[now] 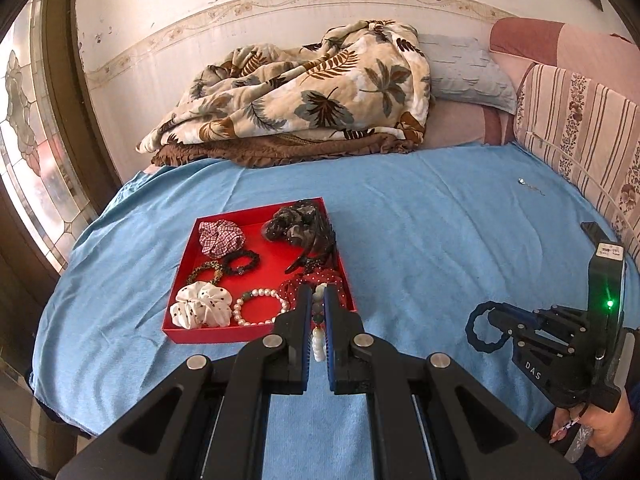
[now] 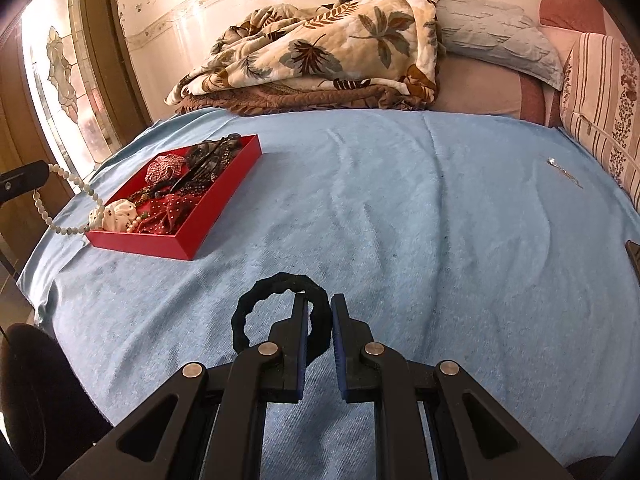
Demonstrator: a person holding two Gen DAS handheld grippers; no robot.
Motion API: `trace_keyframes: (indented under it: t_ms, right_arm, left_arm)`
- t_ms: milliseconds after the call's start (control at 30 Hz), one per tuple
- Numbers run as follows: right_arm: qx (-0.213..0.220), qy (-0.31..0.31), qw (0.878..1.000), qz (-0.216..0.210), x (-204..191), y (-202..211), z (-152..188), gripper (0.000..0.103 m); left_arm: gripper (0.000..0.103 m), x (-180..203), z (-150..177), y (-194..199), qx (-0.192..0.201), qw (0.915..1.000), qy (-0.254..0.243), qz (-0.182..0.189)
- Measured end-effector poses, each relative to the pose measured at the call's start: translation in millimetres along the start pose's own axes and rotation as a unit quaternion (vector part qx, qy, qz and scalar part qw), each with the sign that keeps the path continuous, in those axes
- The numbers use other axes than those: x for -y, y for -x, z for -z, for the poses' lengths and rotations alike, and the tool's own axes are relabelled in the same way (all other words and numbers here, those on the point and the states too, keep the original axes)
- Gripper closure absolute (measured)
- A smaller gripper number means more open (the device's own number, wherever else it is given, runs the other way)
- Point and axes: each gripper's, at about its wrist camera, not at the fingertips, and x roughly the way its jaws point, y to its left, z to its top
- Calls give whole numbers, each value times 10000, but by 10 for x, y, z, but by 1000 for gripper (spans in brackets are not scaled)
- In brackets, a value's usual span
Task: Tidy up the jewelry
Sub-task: 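Carry the white bead bracelet and black hair tie toward the red tray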
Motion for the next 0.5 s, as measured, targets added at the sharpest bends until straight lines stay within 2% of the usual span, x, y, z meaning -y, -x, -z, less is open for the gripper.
trace_keyframes:
  t_ms: [500]
  right_arm:
    - [-17,56,10000,-12,-79,17,56,90]
  left_arm:
    - [97,-33,20,-29,-76,9998,9,-165]
